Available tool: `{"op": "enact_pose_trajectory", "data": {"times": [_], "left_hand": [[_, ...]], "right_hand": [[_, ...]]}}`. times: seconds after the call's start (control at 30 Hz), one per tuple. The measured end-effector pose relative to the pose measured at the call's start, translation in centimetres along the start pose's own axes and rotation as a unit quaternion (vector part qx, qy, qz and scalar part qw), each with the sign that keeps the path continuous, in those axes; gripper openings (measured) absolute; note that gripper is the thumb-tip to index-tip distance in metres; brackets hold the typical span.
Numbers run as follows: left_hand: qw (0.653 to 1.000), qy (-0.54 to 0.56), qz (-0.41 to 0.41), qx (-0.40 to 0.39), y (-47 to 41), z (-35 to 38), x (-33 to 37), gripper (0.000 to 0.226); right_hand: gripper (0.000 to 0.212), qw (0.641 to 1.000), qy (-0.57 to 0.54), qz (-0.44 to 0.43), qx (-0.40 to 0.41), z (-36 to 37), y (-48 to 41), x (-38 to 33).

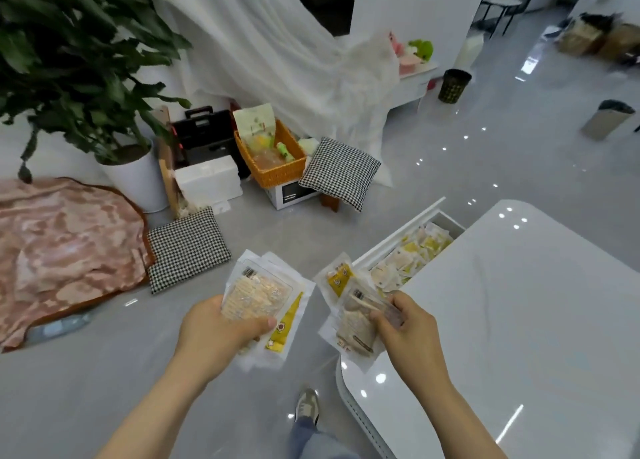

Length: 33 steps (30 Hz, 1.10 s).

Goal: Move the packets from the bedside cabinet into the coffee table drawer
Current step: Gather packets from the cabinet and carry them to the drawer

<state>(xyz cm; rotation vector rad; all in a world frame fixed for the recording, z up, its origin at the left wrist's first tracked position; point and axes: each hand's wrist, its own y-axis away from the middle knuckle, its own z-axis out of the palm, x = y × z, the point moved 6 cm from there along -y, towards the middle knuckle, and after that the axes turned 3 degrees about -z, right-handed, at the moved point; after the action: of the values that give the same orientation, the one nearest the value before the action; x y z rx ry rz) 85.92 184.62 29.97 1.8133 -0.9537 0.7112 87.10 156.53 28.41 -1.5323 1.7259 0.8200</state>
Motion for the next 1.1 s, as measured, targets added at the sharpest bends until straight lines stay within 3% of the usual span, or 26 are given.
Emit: {"op": "enact_pose_trajectory", "data": {"times": [0.2,0.47,0.63,1.1], "left_hand": [[0.998,-0.053,0.017,-0.030,-7.7,2.0,5.5,0.022],[0.991,-0.083,0.034,-0.104,-17.5,3.8,10.6,0.020],[0.981,-0.113,0.058,-0.150,-25.1,4.4,13.9,0.023],[0.928,-0.205,0.101,-0.293,-40.3,6.9,22.9,0.019]], "right_hand": [[0.025,0.999,0.030,0.036,0.006,-0.3,-7.5,0.7],[0.003,0.994,0.034,0.099,0.039,0.9,-14.0,1.8],[0.020,0.982,0.056,0.153,0.099,2.2,-18.2,1.6],[0.015,0.925,0.037,0.290,0.242,6.1,-25.5,-1.2]]}}
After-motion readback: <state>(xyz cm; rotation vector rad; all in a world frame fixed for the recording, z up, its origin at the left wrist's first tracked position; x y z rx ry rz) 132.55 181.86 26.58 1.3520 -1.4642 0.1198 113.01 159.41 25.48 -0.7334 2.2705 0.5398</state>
